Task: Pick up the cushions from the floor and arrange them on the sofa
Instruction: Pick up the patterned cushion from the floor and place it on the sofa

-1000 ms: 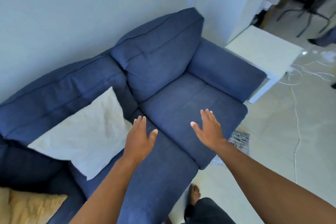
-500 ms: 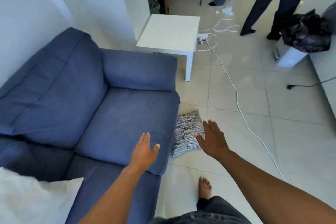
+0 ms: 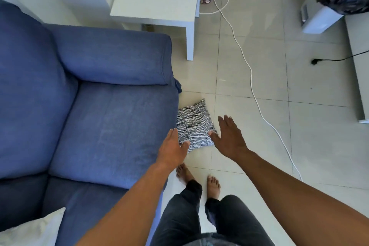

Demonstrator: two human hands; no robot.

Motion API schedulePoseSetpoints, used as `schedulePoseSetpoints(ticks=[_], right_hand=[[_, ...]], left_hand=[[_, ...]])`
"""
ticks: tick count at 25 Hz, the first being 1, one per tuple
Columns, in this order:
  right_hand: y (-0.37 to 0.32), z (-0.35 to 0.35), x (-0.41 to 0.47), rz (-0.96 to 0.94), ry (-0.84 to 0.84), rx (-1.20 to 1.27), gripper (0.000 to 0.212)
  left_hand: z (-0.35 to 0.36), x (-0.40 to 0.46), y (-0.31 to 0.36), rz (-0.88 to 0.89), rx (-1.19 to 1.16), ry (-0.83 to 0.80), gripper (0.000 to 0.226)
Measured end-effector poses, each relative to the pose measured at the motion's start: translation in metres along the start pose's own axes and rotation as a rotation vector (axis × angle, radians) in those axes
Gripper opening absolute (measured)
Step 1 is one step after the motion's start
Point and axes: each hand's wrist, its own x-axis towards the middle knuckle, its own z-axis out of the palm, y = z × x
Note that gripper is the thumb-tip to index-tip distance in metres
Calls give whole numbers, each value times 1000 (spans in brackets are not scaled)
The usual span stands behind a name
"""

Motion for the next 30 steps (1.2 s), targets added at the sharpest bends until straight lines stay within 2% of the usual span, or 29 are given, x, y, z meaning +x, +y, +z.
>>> schedulePoseSetpoints(ticks=[6, 9, 13, 16, 18, 20, 22, 24, 25, 27, 30], right_hand=[[29, 47, 102, 71, -96, 58, 78], [59, 85, 162, 134, -163, 103, 79], [127, 172, 265, 177, -249, 89, 85], [171, 233, 333, 187, -258, 123, 66], [190, 261, 371, 199, -250, 165, 64], [210, 295, 407, 259, -230, 215, 74], [226, 323, 431, 358, -211, 347, 93], [232, 334, 440, 459, -252, 492, 113], [232, 333, 440, 471, -268, 542, 113], [227, 313, 427, 480, -236, 614, 92], [225, 251, 381, 457, -114, 686, 39]], left_hand=[[34, 108, -20, -193, -90, -90, 77], [75, 170, -39, -309, -115, -126, 74], [156, 280, -87, -448, -166, -129, 65], [217, 355, -132, -565, -265, -37, 69], [240, 389, -156, -622, -337, 122, 78], [264, 424, -187, -692, -455, 317, 92], [276, 445, -205, -795, -678, 413, 108], [281, 455, -200, -830, -887, 300, 99], [279, 454, -188, -811, -942, 215, 87], [270, 441, -156, -759, -968, 124, 69], [239, 392, -93, -688, -936, 74, 58]])
